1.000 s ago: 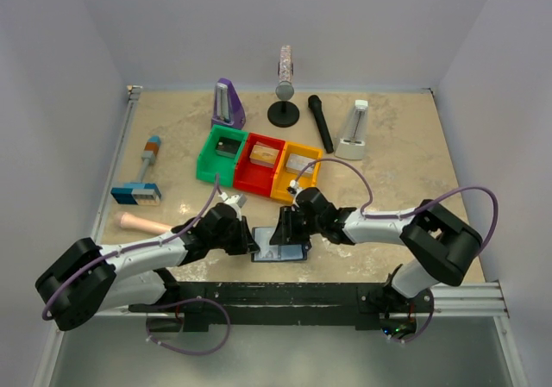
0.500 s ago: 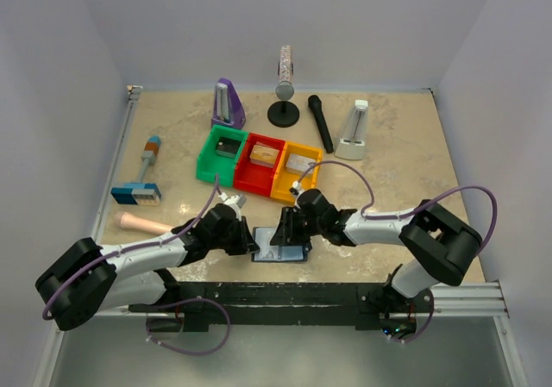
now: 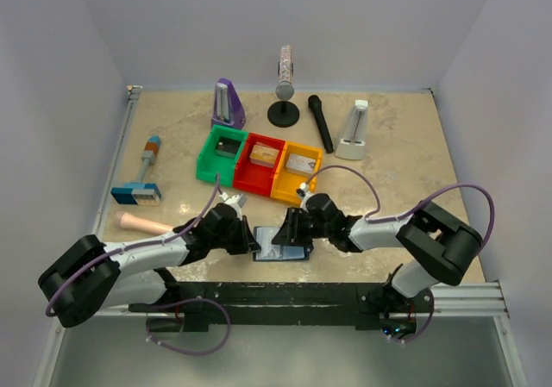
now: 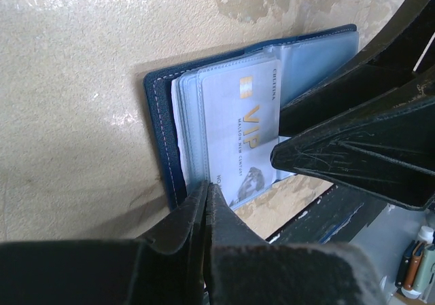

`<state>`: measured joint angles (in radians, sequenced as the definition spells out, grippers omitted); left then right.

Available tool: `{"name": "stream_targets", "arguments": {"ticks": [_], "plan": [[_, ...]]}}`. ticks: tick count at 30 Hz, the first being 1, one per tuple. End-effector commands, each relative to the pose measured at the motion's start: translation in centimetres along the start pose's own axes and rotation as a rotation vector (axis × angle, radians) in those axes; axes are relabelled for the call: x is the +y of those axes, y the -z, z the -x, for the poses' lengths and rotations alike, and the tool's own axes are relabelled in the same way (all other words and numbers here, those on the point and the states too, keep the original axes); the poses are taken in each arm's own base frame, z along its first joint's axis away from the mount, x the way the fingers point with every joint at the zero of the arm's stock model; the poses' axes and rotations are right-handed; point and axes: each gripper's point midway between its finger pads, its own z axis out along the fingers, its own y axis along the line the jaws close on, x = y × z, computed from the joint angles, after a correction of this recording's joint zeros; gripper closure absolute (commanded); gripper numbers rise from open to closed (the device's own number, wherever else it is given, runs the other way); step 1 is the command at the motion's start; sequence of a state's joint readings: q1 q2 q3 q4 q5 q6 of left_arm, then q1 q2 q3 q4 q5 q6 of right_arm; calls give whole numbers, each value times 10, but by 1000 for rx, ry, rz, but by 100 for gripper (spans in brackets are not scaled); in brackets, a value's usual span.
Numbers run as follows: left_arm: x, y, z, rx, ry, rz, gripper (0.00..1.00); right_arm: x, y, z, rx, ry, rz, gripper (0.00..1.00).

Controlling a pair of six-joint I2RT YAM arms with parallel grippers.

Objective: Take the credit cards out of the card holder
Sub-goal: Remove the credit card from the card holder.

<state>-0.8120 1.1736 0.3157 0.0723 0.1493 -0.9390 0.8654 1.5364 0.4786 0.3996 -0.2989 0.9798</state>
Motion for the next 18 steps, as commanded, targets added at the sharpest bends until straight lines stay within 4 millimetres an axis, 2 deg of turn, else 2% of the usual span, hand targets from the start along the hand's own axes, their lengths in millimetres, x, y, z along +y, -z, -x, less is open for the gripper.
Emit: {"name": "stream_targets", "arguments": {"ticks": [1,18], "plan": [[35,-3,-17,40,11,117,97,13,1,6,-39,4,89,60],[43,-7,-23,55,22,137,100,31,3,9,-83,21,267,59]]}}
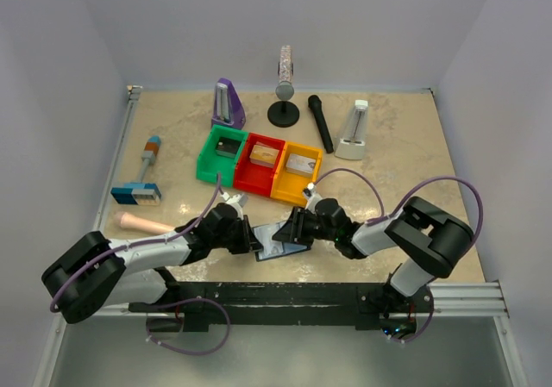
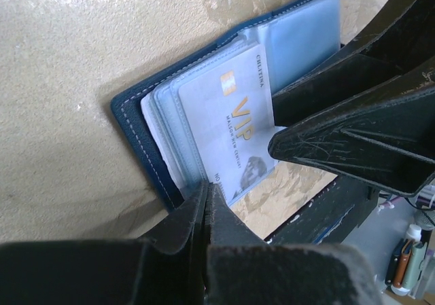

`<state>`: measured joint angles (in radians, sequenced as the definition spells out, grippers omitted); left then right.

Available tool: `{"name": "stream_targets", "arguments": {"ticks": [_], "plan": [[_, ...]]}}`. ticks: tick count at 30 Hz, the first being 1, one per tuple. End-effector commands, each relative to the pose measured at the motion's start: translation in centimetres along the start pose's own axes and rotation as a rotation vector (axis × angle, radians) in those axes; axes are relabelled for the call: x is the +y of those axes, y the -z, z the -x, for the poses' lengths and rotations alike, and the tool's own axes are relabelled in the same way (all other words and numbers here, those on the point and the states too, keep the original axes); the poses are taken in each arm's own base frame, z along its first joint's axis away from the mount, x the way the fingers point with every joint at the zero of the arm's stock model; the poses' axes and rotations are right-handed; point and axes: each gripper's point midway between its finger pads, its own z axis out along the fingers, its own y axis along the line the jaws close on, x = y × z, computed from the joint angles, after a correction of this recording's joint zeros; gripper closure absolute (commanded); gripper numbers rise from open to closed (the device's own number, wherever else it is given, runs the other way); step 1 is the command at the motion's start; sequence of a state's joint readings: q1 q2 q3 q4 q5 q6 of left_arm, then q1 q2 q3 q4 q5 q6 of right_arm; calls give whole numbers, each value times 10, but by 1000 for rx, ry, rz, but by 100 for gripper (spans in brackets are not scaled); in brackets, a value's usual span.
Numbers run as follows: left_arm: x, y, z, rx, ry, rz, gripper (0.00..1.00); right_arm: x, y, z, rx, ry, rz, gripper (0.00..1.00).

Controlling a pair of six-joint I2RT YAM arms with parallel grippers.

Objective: Take the credit cards out of the card holder
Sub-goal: Remove the credit card from the card holder.

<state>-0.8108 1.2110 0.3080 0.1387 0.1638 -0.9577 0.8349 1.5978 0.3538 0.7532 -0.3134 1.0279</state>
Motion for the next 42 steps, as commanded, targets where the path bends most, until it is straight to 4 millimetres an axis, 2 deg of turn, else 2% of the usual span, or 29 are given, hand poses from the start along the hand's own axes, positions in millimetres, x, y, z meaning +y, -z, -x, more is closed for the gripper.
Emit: {"name": "stream_targets", "arguments": {"ticks": [1,8,21,29,42], "plan": [[49,-1,-24,58,8,166,100,31,-1,-2,23,28,140,60],[50,-3,-25,60,9,164,100,38,-4,-8,80,51,181,61],[48,0,-22,43,-7,153,100,45,4,-20,167,113,237,61],[46,1,-19,31,-13,148,100,58,7,-26,242,120,322,61],[47,3,-17,14,-13,146,99,56,16,-39,355,132,339,60]]}}
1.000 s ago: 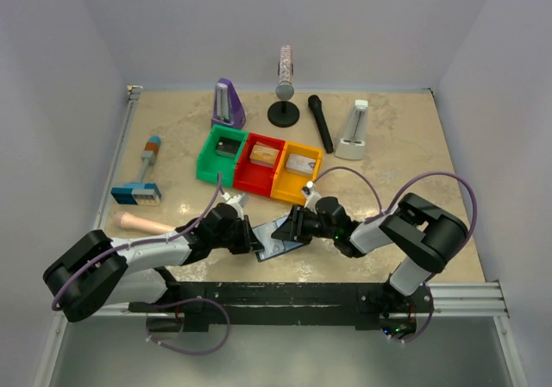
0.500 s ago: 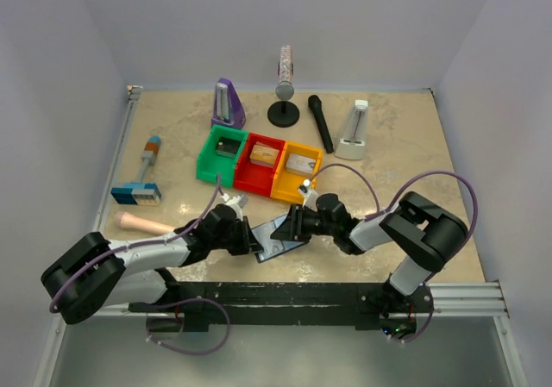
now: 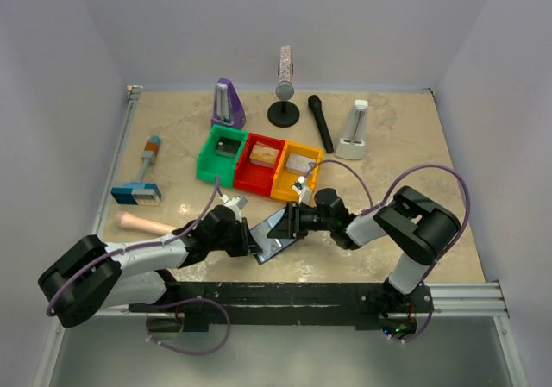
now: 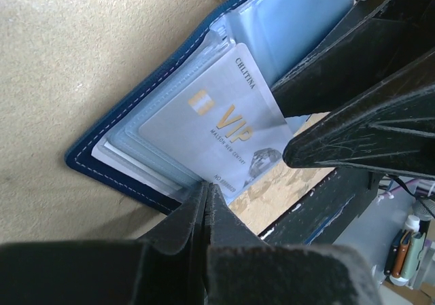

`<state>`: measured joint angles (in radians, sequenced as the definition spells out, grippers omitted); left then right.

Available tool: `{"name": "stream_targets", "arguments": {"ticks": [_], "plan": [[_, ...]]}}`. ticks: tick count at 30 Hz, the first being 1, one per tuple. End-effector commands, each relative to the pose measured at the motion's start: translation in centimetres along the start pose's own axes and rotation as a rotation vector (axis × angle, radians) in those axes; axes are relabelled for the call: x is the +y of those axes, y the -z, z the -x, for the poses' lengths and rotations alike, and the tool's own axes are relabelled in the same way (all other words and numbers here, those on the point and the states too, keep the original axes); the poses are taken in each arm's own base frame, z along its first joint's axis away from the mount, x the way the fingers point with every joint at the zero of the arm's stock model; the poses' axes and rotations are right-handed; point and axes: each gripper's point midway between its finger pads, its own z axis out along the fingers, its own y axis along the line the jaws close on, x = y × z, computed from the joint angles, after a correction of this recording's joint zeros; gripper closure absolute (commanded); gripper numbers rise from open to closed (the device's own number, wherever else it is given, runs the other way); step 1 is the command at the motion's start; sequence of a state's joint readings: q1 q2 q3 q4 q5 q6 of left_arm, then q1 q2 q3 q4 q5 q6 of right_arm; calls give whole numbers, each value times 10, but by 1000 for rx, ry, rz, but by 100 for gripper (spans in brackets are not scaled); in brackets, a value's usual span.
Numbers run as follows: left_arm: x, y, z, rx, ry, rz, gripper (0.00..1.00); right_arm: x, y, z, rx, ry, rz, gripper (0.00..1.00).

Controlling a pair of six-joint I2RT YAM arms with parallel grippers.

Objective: Take the credit cards out of the card holder
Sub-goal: Remove the credit card from the card holder.

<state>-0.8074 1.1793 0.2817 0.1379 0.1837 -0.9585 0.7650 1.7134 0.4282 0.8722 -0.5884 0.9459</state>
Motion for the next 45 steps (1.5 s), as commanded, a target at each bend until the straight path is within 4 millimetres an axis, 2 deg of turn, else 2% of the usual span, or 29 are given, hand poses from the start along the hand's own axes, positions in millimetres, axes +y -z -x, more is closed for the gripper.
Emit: {"name": "stream_targets", "arguments": {"ticks": [1,6,25,31,45], "plan": [[45,0,-12,2,-15,161,98,39,11,-39,225,41,153,60],[43,2,-10,-12,-11,152,94,34,16,-44,255,51,115,60],[29,13,0,-59,-19,102,85,18,13,-45,277,2,13,60],[29,13,0,-59,-20,102,85,14,10,-41,251,-14,-15,59],[30,11,-5,-44,-6,90,90,10,-1,-15,144,-74,-80,58]]}}
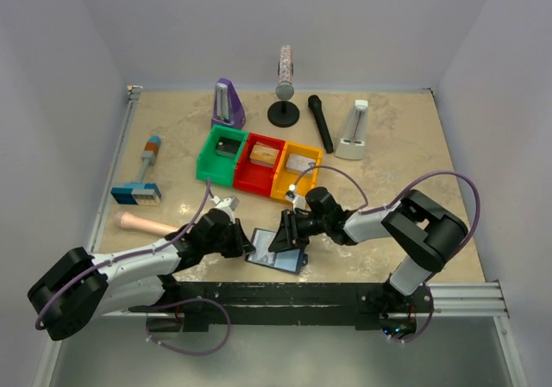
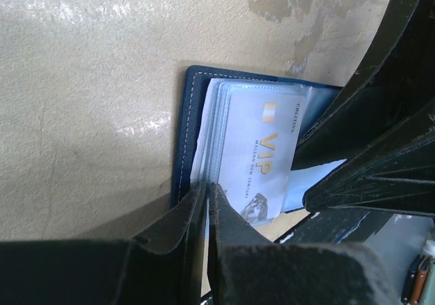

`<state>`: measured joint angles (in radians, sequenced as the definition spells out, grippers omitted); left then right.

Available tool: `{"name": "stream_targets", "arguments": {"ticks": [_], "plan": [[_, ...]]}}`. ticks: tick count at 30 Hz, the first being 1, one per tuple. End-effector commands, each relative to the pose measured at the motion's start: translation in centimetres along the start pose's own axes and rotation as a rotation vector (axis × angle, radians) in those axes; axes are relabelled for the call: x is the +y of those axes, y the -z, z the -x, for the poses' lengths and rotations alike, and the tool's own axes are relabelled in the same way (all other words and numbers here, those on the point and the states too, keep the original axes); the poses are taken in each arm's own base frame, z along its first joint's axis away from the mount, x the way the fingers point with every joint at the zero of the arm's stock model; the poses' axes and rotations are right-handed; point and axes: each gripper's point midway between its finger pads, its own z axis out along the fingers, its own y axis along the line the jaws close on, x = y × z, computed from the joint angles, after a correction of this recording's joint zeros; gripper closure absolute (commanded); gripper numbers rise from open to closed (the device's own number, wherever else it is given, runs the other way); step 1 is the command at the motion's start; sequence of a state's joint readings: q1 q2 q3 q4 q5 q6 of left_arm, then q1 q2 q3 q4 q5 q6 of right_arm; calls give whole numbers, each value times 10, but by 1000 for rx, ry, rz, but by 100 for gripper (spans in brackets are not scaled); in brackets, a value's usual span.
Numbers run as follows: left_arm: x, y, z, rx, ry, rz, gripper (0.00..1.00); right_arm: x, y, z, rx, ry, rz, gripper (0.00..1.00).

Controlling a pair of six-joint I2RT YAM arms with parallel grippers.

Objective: Take the credit cards out of the card holder
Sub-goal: Remove the credit card from the card holder.

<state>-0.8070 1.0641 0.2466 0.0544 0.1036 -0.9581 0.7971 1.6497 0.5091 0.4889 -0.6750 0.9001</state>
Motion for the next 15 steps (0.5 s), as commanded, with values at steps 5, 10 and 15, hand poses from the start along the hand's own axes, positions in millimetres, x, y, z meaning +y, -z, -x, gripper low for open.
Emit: {"name": "stream_targets", "arguments": {"ticks": [5,10,15], "plan": [[16,0,-9,13,-8,37,91,12,-3,26,-93,-15,12,58],[16,-1,-10,17,-8,32,92,14,-3,27,-116,-33,57,58],[15,-2,-11,23,-8,27,93,21,-5,31,-136,-41,119,58]]}}
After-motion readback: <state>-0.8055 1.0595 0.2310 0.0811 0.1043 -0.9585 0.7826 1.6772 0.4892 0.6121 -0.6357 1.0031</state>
